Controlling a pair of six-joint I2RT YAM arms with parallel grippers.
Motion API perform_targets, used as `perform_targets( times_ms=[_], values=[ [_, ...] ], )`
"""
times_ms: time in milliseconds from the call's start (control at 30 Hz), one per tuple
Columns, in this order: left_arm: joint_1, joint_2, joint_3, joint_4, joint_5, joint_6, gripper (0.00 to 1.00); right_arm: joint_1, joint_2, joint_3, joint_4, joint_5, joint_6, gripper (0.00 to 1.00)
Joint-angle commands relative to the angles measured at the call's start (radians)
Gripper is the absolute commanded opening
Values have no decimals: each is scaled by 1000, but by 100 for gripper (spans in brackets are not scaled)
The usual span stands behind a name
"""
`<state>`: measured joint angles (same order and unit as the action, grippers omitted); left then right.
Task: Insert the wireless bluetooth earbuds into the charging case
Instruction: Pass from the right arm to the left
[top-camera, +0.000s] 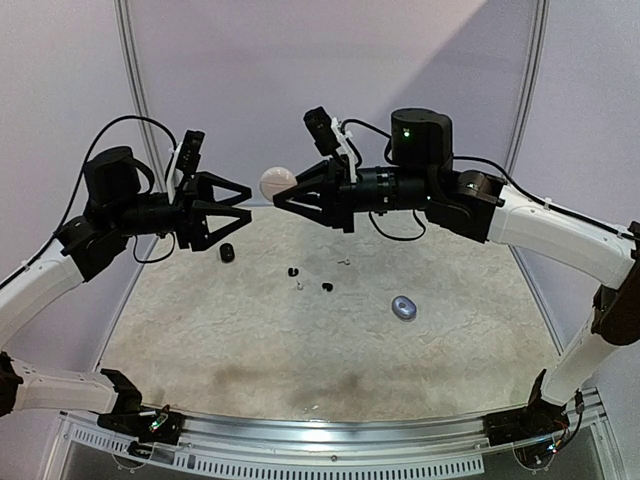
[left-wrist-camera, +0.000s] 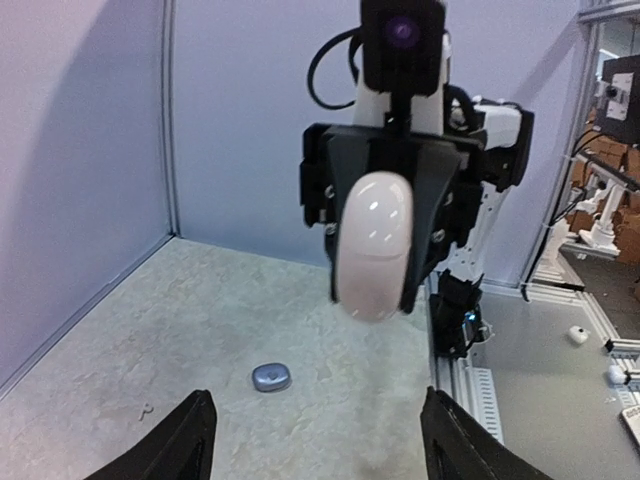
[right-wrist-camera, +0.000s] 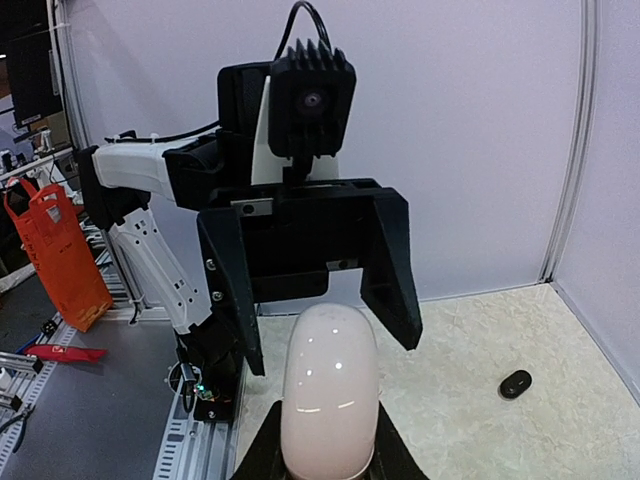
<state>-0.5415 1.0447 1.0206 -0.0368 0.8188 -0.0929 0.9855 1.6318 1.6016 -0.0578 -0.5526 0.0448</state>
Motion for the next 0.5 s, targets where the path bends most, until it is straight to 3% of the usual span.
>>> perform_targets(
  times_ms=[0,233,367,467],
  values=[
    [-34,14,6,101,43,-124,63,12,30,22,19,-3,-34,0],
    [-73,42,-8,182,22,-162,47,24,66,73,-6,-10,-77,0],
    [-75,48,-6,184,7,-164,45,25,70,78,-9,-26,-78,0],
    [-76,45,-8,179,-3,-161,34,24,69,78,-11,-29,-85,0]
  ],
)
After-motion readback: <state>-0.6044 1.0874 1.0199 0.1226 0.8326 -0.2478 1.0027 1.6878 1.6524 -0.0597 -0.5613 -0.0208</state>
